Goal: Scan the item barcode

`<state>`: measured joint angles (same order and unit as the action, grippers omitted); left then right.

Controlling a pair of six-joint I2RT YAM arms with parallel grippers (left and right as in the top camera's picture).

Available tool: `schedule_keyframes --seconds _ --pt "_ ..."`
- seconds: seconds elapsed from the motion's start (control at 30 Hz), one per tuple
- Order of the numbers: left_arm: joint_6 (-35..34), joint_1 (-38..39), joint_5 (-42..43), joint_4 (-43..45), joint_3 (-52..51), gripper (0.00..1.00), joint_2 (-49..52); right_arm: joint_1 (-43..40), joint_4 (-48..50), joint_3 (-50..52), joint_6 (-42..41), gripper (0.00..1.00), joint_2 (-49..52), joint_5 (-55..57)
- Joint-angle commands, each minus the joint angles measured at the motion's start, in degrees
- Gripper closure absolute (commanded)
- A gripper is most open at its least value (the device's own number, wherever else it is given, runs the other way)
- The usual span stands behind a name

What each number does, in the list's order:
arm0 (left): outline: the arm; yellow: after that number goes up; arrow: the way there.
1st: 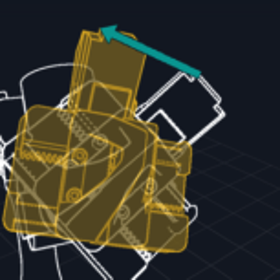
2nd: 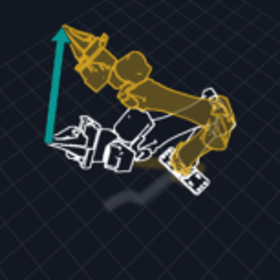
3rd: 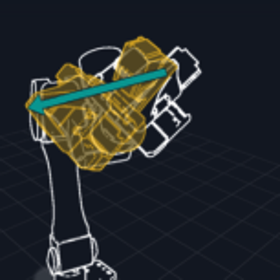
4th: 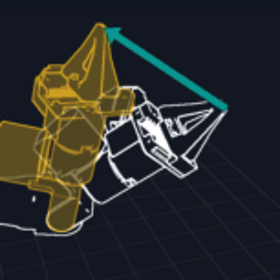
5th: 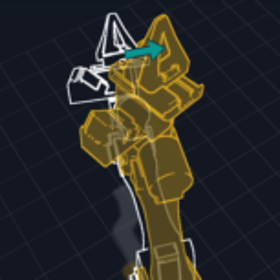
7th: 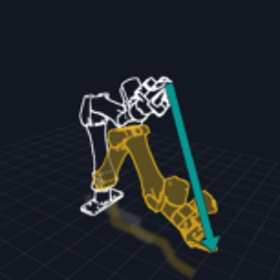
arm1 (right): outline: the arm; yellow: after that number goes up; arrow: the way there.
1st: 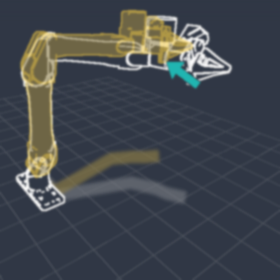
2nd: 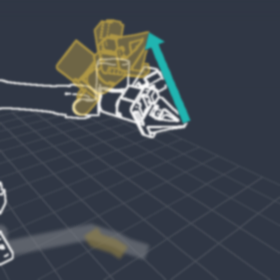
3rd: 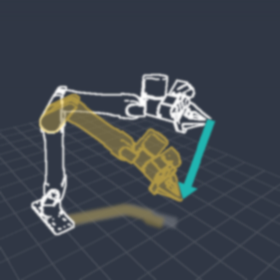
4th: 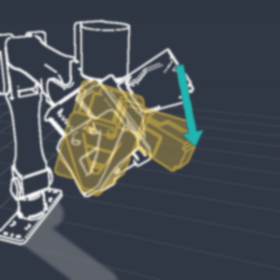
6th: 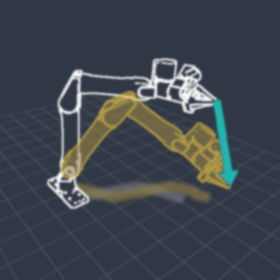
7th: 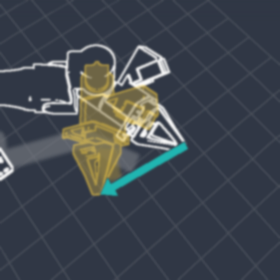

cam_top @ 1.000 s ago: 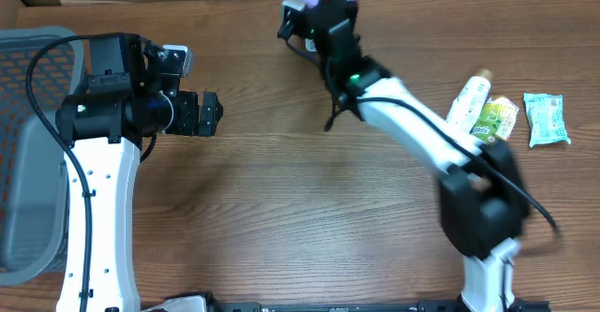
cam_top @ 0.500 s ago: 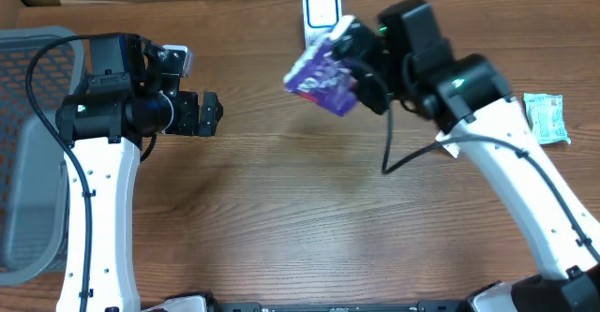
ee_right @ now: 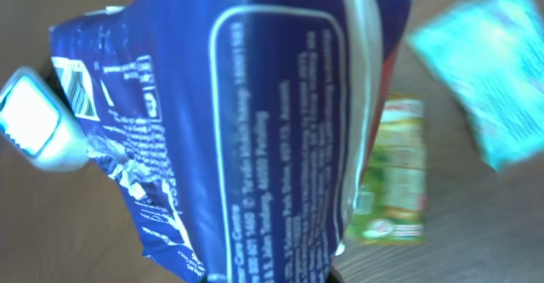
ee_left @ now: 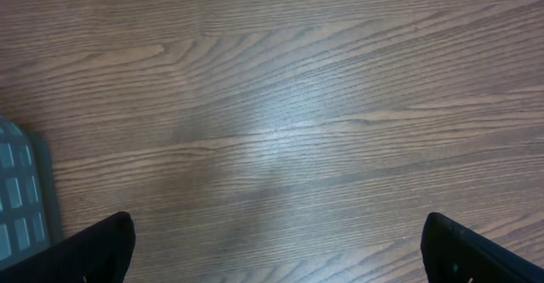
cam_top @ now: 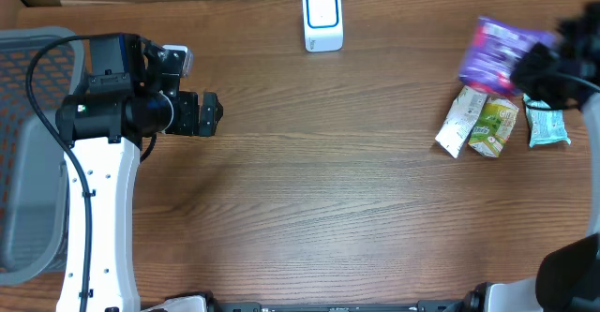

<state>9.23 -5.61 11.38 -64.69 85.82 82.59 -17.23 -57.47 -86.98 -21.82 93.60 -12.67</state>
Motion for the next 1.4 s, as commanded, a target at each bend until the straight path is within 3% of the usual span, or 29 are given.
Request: schedule_keyframes --seconds 0.0,0.1,0.17,0.2,0.23,0.27,0.33,0.4,0.63,0.97,1.37 --pt "1.0 0.4 0.5 0.2 0.2 0.0 0.0 -3.4 3.0 5.8 -10.3 0.96 -0.1 -1.0" --pt "1.0 0.3 0.4 0.2 0.2 0.01 0.0 -5.6 7.9 12.0 -11.5 0.96 -0.1 -0.9" --pt "1.0 0.4 0.4 0.2 0.2 0.0 0.0 -6.1 10.3 14.8 -11.5 0.85 -0.1 -0.9" --pt "1.0 0.4 0.4 0.2 0.2 0.01 0.0 -6.3 11.0 15.7 -11.4 0.69 -0.1 -0.9" --pt "1.0 0.4 0.4 0.2 0.2 0.0 0.0 -6.6 11.4 16.3 -11.4 0.41 -0.1 -0.9" --pt "1.0 0.4 0.4 0.2 0.2 0.0 0.0 -6.7 11.4 16.4 -11.4 0.25 -0.1 -0.9" --pt "1.0 0.4 0.5 0.2 0.2 0.0 0.0 -7.1 11.7 16.2 -11.4 0.07 -0.2 -1.0" --pt "1.0 0.5 0.5 0.2 0.2 0.0 0.0 -7.5 11.6 15.3 -11.4 0.0 -0.5 -1.2" --pt "1.0 0.3 0.5 0.2 0.2 0.0 0.0 -8.4 4.6 6.9 -10.0 0.0 -5.4 -1.6" --pt "1.0 0.4 0.2 0.2 0.2 0.0 0.0 -4.6 -8.7 -1.1 5.9 0.0 -21.3 -12.9" --pt "1.0 0.4 0.3 0.2 0.2 0.01 0.0 -3.4 -25.5 -1.1 5.2 0.0 -36.5 -11.0"
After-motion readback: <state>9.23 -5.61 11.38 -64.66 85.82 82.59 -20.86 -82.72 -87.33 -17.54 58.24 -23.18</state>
